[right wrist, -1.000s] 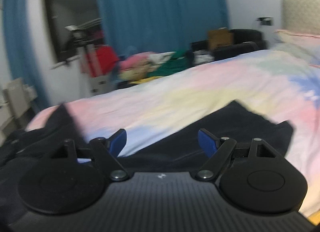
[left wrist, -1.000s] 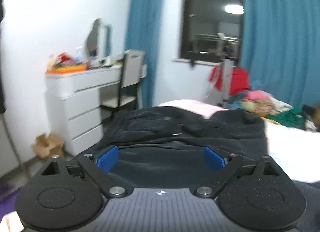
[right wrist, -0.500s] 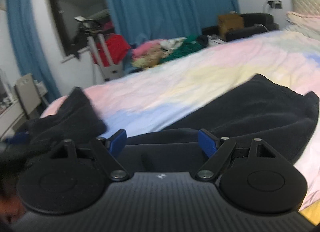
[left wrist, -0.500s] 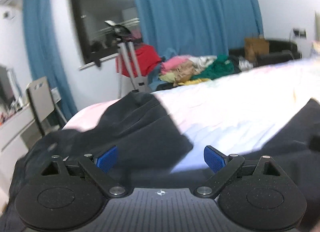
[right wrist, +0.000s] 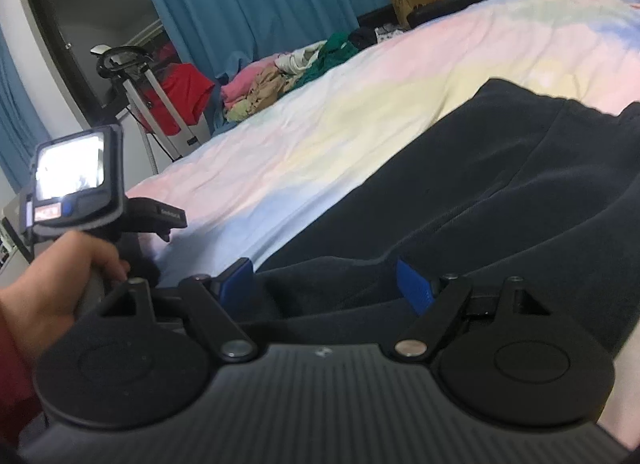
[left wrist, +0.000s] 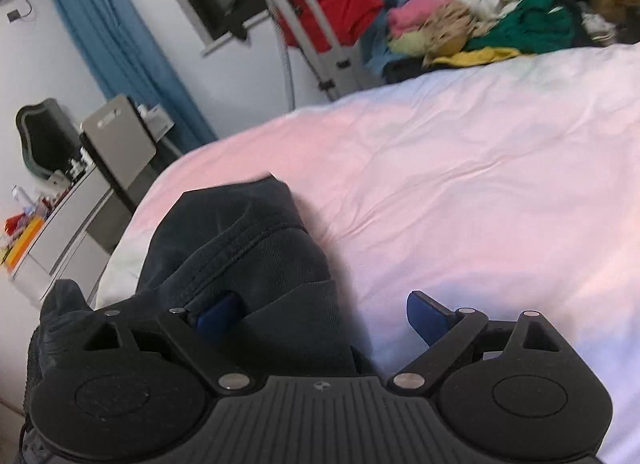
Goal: Fold clothes
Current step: 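Grasp the waistband with the left gripper and fold it over the legs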
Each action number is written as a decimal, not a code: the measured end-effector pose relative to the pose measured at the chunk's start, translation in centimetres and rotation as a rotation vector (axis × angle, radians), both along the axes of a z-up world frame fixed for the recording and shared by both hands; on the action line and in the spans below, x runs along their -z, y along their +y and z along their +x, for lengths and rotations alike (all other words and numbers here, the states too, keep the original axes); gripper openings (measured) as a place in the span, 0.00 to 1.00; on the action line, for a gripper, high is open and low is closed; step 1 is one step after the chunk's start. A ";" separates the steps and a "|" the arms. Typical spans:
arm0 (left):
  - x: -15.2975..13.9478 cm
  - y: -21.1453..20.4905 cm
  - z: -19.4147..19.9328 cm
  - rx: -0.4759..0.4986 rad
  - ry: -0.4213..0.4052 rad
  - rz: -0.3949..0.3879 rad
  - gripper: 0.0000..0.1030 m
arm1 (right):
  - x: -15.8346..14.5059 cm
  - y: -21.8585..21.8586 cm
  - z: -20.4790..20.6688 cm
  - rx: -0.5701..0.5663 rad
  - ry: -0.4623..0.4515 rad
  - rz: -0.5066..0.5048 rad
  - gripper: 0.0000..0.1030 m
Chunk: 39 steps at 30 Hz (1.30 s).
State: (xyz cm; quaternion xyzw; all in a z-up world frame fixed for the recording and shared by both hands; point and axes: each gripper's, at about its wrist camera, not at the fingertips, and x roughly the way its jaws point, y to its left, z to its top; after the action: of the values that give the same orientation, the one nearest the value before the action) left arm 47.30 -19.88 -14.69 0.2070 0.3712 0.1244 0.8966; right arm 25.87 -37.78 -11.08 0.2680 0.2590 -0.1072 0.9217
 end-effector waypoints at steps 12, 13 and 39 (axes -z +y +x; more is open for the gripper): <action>-6.8 6.6 -6.2 0.108 -0.117 -0.186 0.13 | 0.1 -0.1 -0.4 0.006 -0.006 -0.002 0.78; -8.8 8.4 -8.1 0.120 -0.158 -0.234 0.13 | 0.0 0.1 -0.6 0.005 -0.010 -0.007 0.78; -11.6 28.3 -29.6 -0.147 -0.395 -0.466 0.75 | -2.6 8.0 -3.1 -0.439 -0.242 -0.031 0.78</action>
State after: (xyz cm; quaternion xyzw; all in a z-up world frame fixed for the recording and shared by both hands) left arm 17.71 8.42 -3.13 -0.0593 0.2225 0.1382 0.9633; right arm 22.73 -29.77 -8.46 0.2020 0.1973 0.1246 0.9512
